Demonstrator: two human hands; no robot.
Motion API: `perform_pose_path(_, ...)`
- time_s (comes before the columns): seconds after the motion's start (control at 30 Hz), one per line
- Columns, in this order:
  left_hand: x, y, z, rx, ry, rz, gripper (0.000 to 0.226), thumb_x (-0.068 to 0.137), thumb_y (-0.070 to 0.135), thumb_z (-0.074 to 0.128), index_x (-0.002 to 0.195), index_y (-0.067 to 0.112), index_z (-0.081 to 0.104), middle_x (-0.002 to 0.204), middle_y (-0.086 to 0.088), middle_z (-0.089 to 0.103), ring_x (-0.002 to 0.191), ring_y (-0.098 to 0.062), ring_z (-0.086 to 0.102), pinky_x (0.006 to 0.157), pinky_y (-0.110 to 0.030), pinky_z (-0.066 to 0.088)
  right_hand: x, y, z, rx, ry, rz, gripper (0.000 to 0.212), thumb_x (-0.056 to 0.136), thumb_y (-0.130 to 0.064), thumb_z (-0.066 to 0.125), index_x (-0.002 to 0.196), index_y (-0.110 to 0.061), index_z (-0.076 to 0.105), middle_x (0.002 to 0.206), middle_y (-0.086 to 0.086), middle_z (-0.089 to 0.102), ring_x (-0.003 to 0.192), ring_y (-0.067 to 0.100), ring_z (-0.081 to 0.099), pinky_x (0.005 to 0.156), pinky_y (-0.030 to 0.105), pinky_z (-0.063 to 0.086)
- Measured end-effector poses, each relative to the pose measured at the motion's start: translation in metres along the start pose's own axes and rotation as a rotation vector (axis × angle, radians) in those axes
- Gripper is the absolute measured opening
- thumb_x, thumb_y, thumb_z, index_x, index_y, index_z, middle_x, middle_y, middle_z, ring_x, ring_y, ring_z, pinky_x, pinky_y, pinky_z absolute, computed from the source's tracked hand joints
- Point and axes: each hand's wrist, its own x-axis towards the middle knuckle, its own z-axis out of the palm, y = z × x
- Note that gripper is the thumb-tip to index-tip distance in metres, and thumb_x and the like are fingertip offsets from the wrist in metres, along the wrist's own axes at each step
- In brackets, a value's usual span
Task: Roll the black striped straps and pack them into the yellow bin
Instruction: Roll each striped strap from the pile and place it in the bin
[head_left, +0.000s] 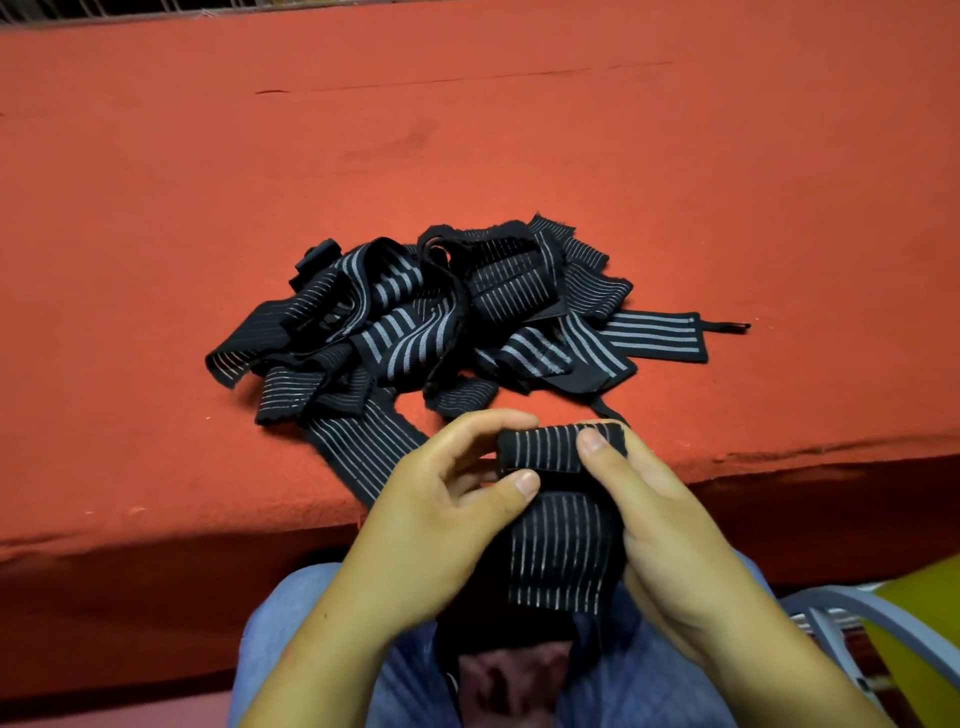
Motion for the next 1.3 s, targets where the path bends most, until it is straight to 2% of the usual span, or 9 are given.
perform_pose_path(0.1,0.001,0.000,0.000,0.025,-0.041,-0.074,0.030,0.096,0.051,0.065,0.124,0.041,0.066,0.115,0.009,0.072,0.112,-0.015,0.068,0.099,-0.034,0.056,0.001,0.001,-0.002,0.016,-0.037,-0.016,0.030,0.094,-0.044,0.067,0.110,-0.018,0.067,0.103,0.011,0.073,0.101,0.030,0.069,0.097,0.050,0.050)
perform_pose_path(0.2,0.002,0.000,0.003,-0.002,-0.058,-0.127,0.037,0.095,0.059,0.060,0.124,0.038,0.067,0.110,-0.006,0.074,0.103,-0.038,0.069,0.091,-0.057,0.057,0.001,-0.001,-0.002,-0.004,-0.070,-0.025,0.027,0.090,-0.039,0.060,0.108,-0.020,0.063,0.092,0.005,0.064,0.090,0.021,0.060,0.087,0.043,0.044)
perform_pose_path(0.33,0.002,0.002,0.006,-0.057,0.019,-0.081,0.020,0.099,0.019,0.064,0.113,0.030,0.073,0.085,0.008,0.074,0.070,0.000,0.065,0.066,-0.014,0.050,0.001,0.001,-0.001,0.027,-0.090,0.013,0.026,0.089,-0.037,0.059,0.113,-0.027,0.063,0.110,0.022,0.069,0.100,0.036,0.066,0.091,0.058,0.050)
perform_pose_path(0.47,0.000,0.003,0.005,-0.067,0.035,-0.058,0.032,0.094,0.004,0.068,0.110,0.031,0.075,0.103,0.005,0.077,0.087,-0.010,0.072,0.078,-0.023,0.057,0.000,0.003,0.002,0.029,-0.060,0.030,0.031,0.094,-0.052,0.068,0.115,-0.030,0.064,0.118,0.018,0.072,0.115,0.043,0.068,0.105,0.065,0.049)
perform_pose_path(0.6,-0.002,0.006,0.003,-0.042,0.005,-0.064,0.039,0.093,0.000,0.069,0.114,0.031,0.073,0.112,0.005,0.076,0.098,-0.012,0.072,0.085,-0.025,0.058,0.002,0.003,0.001,0.020,-0.041,0.009,0.018,0.096,-0.038,0.061,0.112,-0.030,0.065,0.103,0.009,0.074,0.094,0.029,0.070,0.089,0.053,0.056)
perform_pose_path(0.73,0.000,0.004,0.004,-0.068,-0.010,-0.096,0.031,0.093,0.030,0.069,0.123,0.036,0.067,0.101,0.020,0.074,0.100,0.005,0.067,0.081,-0.014,0.051,-0.001,-0.003,0.001,0.000,-0.046,0.004,0.015,0.103,-0.025,0.056,0.115,-0.031,0.063,0.112,0.021,0.071,0.093,0.032,0.068,0.094,0.065,0.053)
perform_pose_path(0.93,0.002,0.001,0.004,-0.116,0.022,-0.076,0.028,0.096,0.010,0.066,0.121,0.024,0.067,0.108,-0.002,0.076,0.092,-0.012,0.075,0.078,-0.022,0.057,-0.002,-0.004,0.003,-0.018,-0.064,-0.029,0.025,0.097,-0.037,0.069,0.121,-0.037,0.063,0.116,0.013,0.072,0.110,0.040,0.069,0.101,0.061,0.052)
perform_pose_path(1.1,0.001,0.002,0.001,-0.038,0.018,-0.038,0.038,0.096,0.001,0.066,0.113,0.035,0.069,0.108,0.001,0.074,0.093,-0.011,0.071,0.081,-0.028,0.057,-0.007,-0.011,0.008,0.112,-0.113,0.094,0.038,0.087,-0.047,0.059,0.114,-0.022,0.066,0.098,0.010,0.074,0.081,0.024,0.073,0.057,0.043,0.062)
perform_pose_path(1.3,0.000,0.006,-0.001,-0.125,-0.059,-0.104,0.023,0.096,0.018,0.070,0.117,0.028,0.068,0.107,-0.002,0.076,0.086,-0.011,0.071,0.077,-0.026,0.058,-0.006,-0.015,0.007,0.129,-0.103,0.110,0.017,0.100,-0.022,0.056,0.112,-0.013,0.064,0.095,0.013,0.069,0.076,0.027,0.070,0.050,0.036,0.056)
